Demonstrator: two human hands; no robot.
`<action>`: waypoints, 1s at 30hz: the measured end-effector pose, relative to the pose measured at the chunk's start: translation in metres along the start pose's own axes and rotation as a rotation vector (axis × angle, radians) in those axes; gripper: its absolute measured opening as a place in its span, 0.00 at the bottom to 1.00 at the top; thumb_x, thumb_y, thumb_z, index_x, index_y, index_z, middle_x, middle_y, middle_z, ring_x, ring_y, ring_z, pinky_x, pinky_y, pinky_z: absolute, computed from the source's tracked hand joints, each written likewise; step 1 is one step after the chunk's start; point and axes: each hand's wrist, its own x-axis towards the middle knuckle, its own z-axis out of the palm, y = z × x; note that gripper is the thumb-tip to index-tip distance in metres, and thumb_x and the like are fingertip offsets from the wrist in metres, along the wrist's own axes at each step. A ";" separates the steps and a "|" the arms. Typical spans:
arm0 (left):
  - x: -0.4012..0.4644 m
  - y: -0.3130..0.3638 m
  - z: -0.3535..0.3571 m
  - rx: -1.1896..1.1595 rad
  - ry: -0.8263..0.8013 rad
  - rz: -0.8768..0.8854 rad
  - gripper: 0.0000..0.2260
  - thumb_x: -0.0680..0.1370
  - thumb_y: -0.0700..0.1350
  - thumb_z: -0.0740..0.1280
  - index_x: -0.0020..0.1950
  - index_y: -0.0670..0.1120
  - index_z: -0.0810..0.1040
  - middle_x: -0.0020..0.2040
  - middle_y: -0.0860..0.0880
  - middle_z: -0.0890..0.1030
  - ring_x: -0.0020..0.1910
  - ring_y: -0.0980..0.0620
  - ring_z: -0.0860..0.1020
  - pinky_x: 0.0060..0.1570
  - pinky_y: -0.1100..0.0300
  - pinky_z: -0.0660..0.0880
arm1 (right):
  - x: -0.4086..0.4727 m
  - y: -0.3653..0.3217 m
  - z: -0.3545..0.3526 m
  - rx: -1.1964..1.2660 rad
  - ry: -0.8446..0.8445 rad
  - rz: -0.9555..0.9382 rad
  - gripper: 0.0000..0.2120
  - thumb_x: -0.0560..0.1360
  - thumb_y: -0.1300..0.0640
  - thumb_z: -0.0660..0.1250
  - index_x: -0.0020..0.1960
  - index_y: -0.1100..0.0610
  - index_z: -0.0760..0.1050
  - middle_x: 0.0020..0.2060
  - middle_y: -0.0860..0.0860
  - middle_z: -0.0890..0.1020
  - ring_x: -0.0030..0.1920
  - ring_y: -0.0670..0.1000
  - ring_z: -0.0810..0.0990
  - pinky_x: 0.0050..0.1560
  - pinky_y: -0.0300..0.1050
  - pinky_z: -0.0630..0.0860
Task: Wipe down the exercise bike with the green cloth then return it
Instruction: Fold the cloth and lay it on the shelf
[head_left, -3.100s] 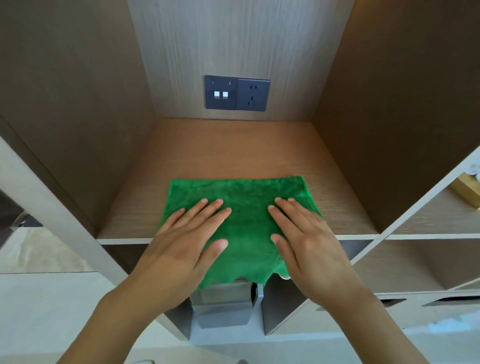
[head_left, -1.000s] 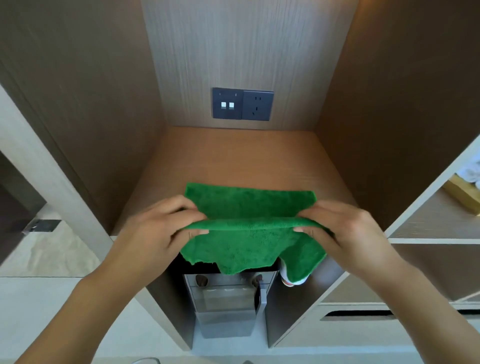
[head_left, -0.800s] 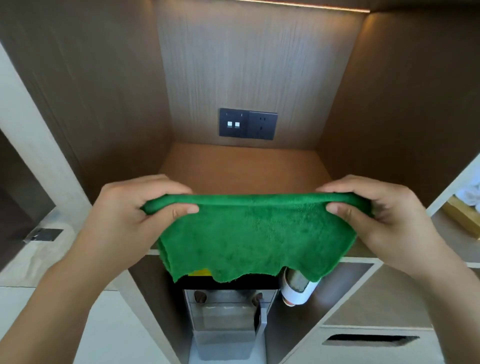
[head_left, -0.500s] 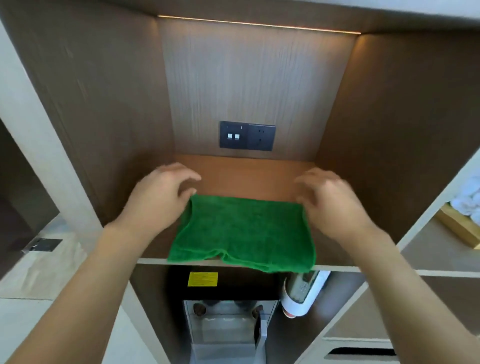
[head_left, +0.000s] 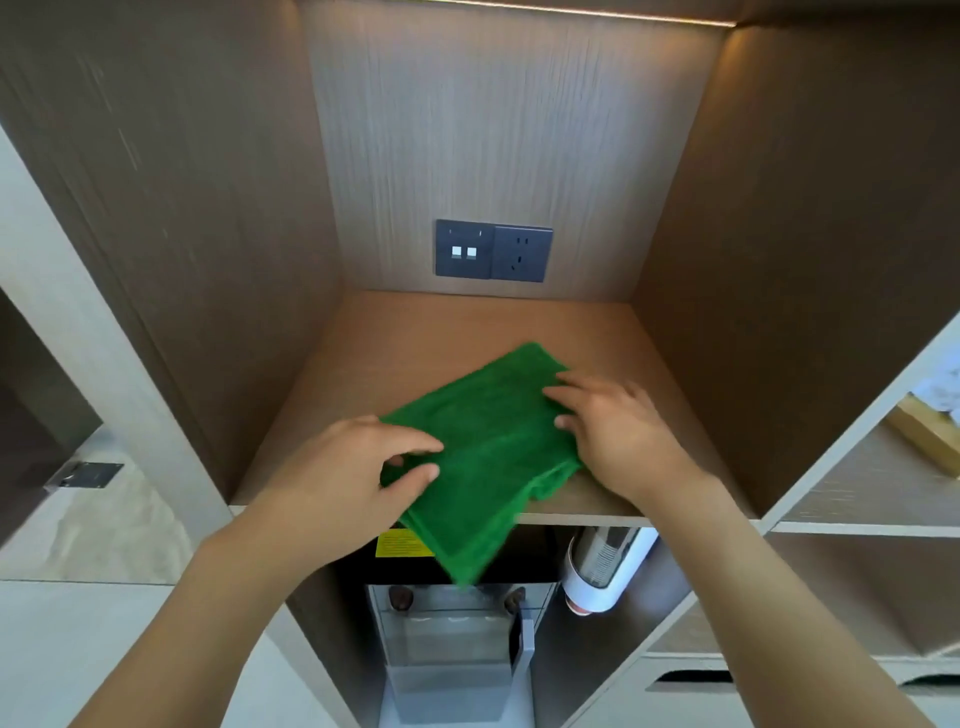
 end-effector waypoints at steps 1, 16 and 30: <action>-0.003 0.007 -0.003 -0.022 0.030 -0.009 0.11 0.81 0.60 0.66 0.61 0.65 0.83 0.48 0.69 0.83 0.46 0.63 0.81 0.49 0.58 0.80 | 0.003 0.003 -0.006 -0.051 0.045 0.025 0.21 0.85 0.55 0.64 0.78 0.47 0.72 0.79 0.47 0.70 0.79 0.53 0.66 0.79 0.58 0.58; 0.029 0.010 0.034 -0.034 -0.031 0.081 0.15 0.85 0.52 0.64 0.72 0.55 0.79 0.68 0.57 0.78 0.70 0.54 0.72 0.76 0.57 0.64 | -0.026 -0.013 0.008 0.183 -0.078 -0.138 0.22 0.88 0.50 0.58 0.81 0.45 0.66 0.82 0.41 0.64 0.83 0.45 0.57 0.83 0.57 0.53; 0.010 0.018 0.038 -0.067 -0.078 0.004 0.22 0.86 0.55 0.60 0.81 0.54 0.69 0.81 0.57 0.65 0.81 0.56 0.60 0.80 0.58 0.56 | -0.054 -0.004 0.010 0.283 -0.076 -0.179 0.23 0.88 0.55 0.59 0.82 0.48 0.64 0.83 0.41 0.62 0.84 0.43 0.53 0.84 0.51 0.50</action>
